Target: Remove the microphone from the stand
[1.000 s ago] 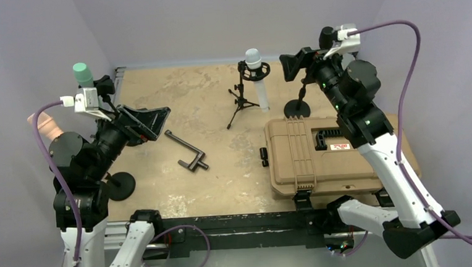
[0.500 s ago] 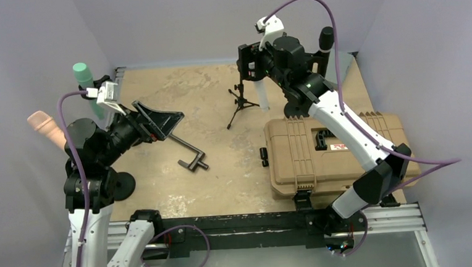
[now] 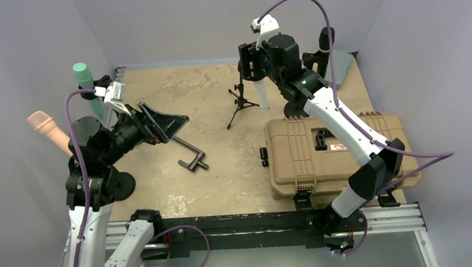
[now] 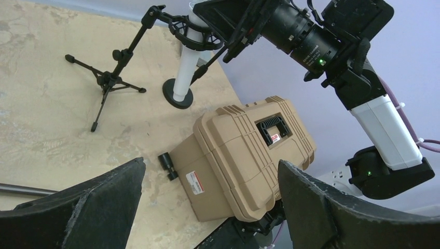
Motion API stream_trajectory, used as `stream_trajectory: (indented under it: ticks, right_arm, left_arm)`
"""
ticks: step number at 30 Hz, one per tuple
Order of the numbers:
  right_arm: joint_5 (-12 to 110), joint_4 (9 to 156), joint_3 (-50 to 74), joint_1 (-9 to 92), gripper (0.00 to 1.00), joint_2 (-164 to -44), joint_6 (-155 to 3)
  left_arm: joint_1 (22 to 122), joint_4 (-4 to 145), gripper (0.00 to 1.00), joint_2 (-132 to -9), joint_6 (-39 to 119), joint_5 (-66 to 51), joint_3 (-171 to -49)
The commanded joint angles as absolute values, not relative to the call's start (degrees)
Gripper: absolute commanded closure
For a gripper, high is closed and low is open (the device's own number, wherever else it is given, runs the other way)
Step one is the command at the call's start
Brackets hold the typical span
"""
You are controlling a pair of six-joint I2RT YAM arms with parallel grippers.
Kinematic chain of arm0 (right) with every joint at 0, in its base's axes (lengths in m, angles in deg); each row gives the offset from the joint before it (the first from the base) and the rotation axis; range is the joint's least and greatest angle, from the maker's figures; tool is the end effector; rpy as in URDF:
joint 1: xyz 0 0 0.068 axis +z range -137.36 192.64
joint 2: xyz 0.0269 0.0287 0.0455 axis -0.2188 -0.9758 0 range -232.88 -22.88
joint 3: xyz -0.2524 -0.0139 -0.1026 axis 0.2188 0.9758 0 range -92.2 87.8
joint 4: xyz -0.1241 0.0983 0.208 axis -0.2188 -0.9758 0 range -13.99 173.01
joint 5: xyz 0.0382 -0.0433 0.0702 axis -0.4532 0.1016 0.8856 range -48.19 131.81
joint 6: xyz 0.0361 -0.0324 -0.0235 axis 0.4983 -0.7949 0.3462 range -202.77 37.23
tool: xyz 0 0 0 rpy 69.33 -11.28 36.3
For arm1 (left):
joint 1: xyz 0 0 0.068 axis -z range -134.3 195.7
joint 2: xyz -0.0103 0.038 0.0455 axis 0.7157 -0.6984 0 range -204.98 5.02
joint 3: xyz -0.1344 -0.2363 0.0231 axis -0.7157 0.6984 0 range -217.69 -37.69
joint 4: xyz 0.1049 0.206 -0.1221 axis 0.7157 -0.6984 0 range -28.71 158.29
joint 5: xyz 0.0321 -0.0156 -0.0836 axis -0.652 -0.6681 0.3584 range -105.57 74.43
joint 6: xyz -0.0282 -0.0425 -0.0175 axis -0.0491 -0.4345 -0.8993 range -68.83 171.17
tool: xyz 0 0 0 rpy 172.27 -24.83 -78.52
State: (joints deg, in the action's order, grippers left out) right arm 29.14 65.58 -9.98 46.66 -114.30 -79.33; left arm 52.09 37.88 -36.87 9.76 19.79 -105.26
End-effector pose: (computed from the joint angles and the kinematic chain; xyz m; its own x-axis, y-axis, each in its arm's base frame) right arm 0.3111 0.2006 0.4433 -0.1808 -0.0515 -0.9822 -0.3573 0.9338 0.0168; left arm 0.1179 -0.0339 0.4414 -0.5007 -0.4867 -0.7158 0.4437 0.5658 -0.6950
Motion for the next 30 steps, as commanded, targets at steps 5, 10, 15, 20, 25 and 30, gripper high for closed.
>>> stream_trajectory:
  ticks: [5, 10, 15, 20, 25, 30]
  right_arm:
    - [27.38, 65.24, -13.11, 46.9, 0.27, -116.37, -81.2]
    - [26.01, 65.01, -14.23, 46.86, 0.39, -117.77, -81.51]
    - [24.85, 65.11, -16.8, 46.94, 0.62, -118.41, -82.48]
    - [24.23, 62.76, -25.02, 47.26, 0.75, -120.5, -85.21]
    - [24.67, 62.53, -34.43, 47.66, 0.79, -122.5, -86.88]
    - [27.72, 67.5, -41.27, 47.77, 0.84, -123.03, -88.04]
  left_arm:
    - [52.82, 40.41, 0.05, -37.03, 9.33, 19.98, -104.92]
    - [52.91, 39.93, 0.05, -37.34, 9.98, 20.05, -104.93]
    - [52.92, 39.53, 0.05, -37.58, 10.71, 19.82, -105.01]
    - [52.91, 39.47, 0.05, -37.99, 10.99, 19.75, -105.01]
    - [52.99, 39.47, 0.05, -38.22, 11.27, 19.85, -104.86]
    - [53.25, 39.47, 0.05, -38.68, 11.48, 20.03, -104.67]
